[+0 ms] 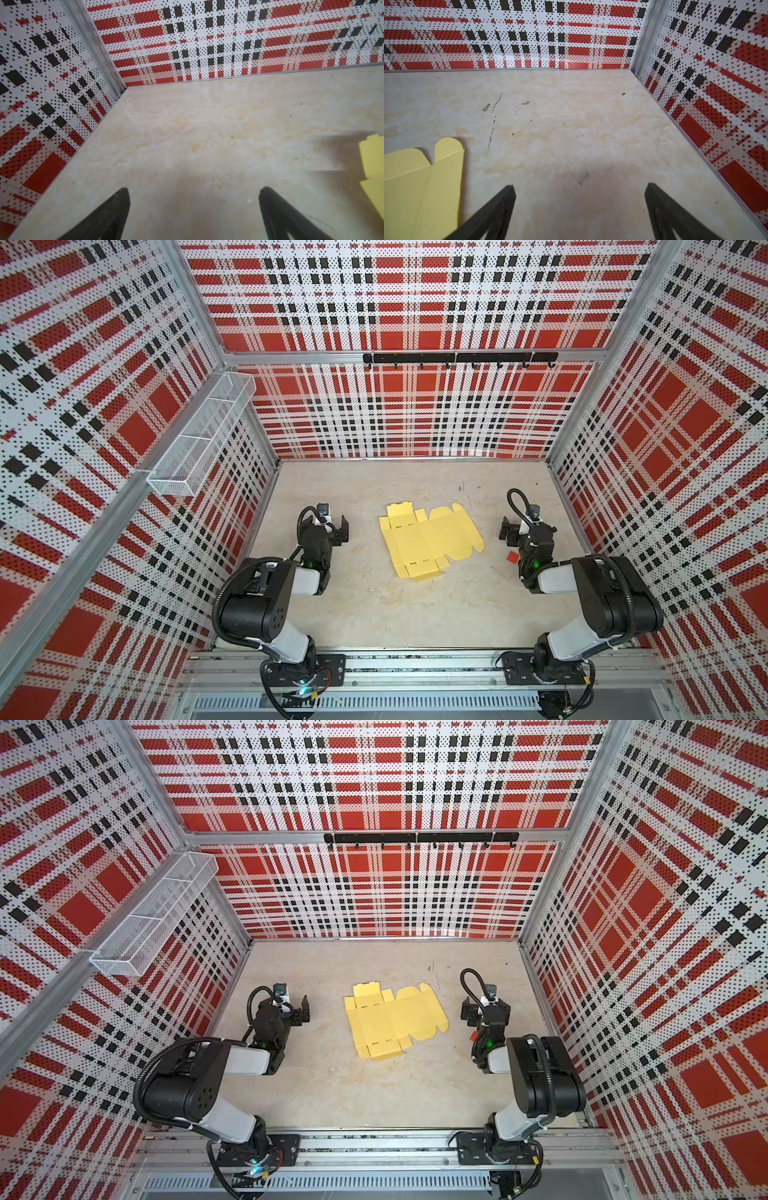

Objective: Fold the paper box

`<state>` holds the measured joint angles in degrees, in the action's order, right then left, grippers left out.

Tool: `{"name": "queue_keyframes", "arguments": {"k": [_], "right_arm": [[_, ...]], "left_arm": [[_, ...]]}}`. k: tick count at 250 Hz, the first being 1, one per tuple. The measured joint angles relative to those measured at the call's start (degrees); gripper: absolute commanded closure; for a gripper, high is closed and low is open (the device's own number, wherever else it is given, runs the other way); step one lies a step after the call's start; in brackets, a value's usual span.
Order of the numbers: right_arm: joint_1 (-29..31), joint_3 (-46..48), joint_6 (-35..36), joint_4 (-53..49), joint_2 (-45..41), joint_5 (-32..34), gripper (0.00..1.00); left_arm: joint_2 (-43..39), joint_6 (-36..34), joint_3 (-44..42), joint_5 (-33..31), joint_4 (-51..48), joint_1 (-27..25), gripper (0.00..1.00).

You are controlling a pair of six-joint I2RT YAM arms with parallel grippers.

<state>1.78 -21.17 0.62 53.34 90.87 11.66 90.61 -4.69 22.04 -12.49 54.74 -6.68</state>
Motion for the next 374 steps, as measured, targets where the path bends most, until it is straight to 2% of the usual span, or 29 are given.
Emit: {"name": "queue_keyframes", "arguments": {"k": [70, 120, 193, 305, 331, 374], "right_arm": [[0.57, 0.0, 0.5, -0.28, 0.0, -0.17, 0.0], [1.73, 2.19, 3.32, 3.98, 0.0, -5.31, 0.0], [1.22, -0.37, 1.31, 0.61, 0.02, -0.46, 0.0], [1.09, -0.28, 1.46, -0.59, -0.46, -0.98, 0.0], [1.77, -0.31, 2.14, -3.67, -3.69, -1.11, 0.0], [3.98, -6.95, 4.07, -15.63, -9.66, -1.62, 0.0]], "left_arm": [[0.0, 0.0, 0.0, 0.0, 0.0, 0.0, 0.01], [0.0, 0.0, 0.0, 0.0, 0.0, 0.0, 0.01], [0.0, 0.0, 0.0, -0.02, 0.0, 0.0, 0.01], [-0.11, 0.0, 0.0, -0.07, -0.28, 0.0, 0.01], [-2.45, -0.09, 2.34, -0.07, -8.0, -0.07, 0.01], [-6.47, -0.15, 17.73, -0.44, -27.23, -0.72, 0.01]]}}
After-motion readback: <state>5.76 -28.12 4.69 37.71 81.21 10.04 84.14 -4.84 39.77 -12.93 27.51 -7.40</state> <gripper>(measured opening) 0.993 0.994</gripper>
